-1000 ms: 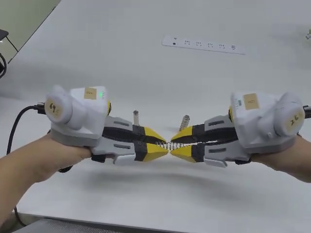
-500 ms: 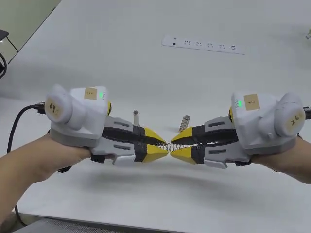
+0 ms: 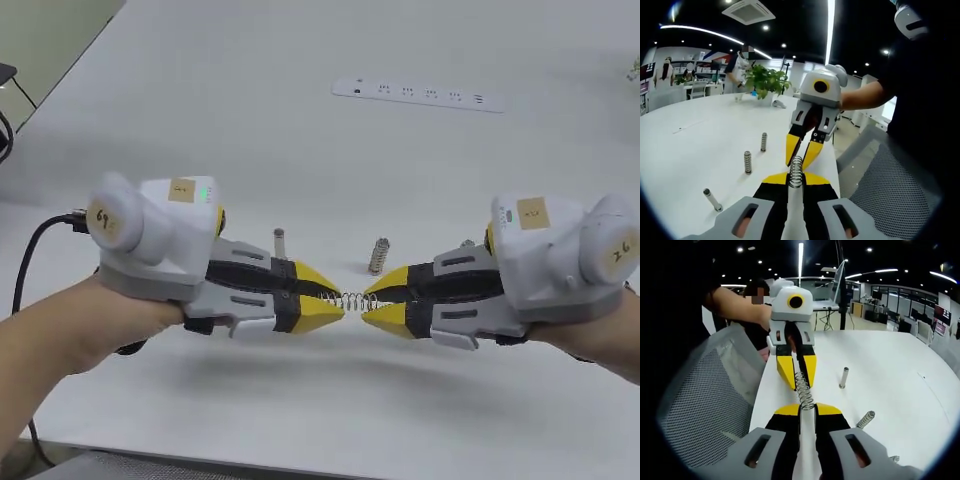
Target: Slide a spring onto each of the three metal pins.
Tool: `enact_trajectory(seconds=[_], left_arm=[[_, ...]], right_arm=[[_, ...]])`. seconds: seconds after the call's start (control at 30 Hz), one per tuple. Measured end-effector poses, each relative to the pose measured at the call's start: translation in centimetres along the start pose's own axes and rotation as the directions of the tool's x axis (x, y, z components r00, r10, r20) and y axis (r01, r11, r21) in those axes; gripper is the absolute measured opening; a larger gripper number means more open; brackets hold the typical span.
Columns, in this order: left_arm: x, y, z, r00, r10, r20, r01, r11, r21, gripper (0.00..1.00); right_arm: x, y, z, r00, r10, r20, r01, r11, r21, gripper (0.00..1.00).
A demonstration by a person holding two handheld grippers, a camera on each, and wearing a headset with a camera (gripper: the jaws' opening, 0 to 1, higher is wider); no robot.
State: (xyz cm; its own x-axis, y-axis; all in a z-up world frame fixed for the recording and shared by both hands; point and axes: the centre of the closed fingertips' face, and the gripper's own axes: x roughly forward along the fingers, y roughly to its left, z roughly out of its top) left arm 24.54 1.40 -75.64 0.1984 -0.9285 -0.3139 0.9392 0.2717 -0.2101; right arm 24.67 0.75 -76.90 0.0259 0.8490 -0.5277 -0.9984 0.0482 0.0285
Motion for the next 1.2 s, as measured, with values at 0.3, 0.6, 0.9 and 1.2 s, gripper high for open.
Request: enact_trajectory(seconds=[0.3,0.6,0.9,1.2], left_arm=[[0.0,0.3,-0.3,0.9998,0.010,-0.015,-0.010,1.000,-0.002,0.02],[0.2,0.4,-0.9,0.9989,0.015,-0.045,-0.014,1.000,0.018,0.02],[0.4,0.3,-1.1,0.9982,0.008,-0.060,-0.006,1.000,0.026,0.02],[0.2,0.4,-1.1,0.9981,0.012,-0.060,-0.010,0.999,0.031,0.02]], right_arm=[[-0.5,-0.2,1.4,0.9996,-0.002,0.027,0.002,1.000,-0.009,0.07],[-0.3,0.3,3.7,0.9974,0.017,0.069,-0.015,0.999,-0.032,0.08],[0.5,0.8,5.3,0.9950,0.033,0.094,-0.026,0.997,-0.072,0.08],[1.6,1.1,6.3,0.9933,0.038,0.109,-0.026,0.993,-0.113,0.08]])
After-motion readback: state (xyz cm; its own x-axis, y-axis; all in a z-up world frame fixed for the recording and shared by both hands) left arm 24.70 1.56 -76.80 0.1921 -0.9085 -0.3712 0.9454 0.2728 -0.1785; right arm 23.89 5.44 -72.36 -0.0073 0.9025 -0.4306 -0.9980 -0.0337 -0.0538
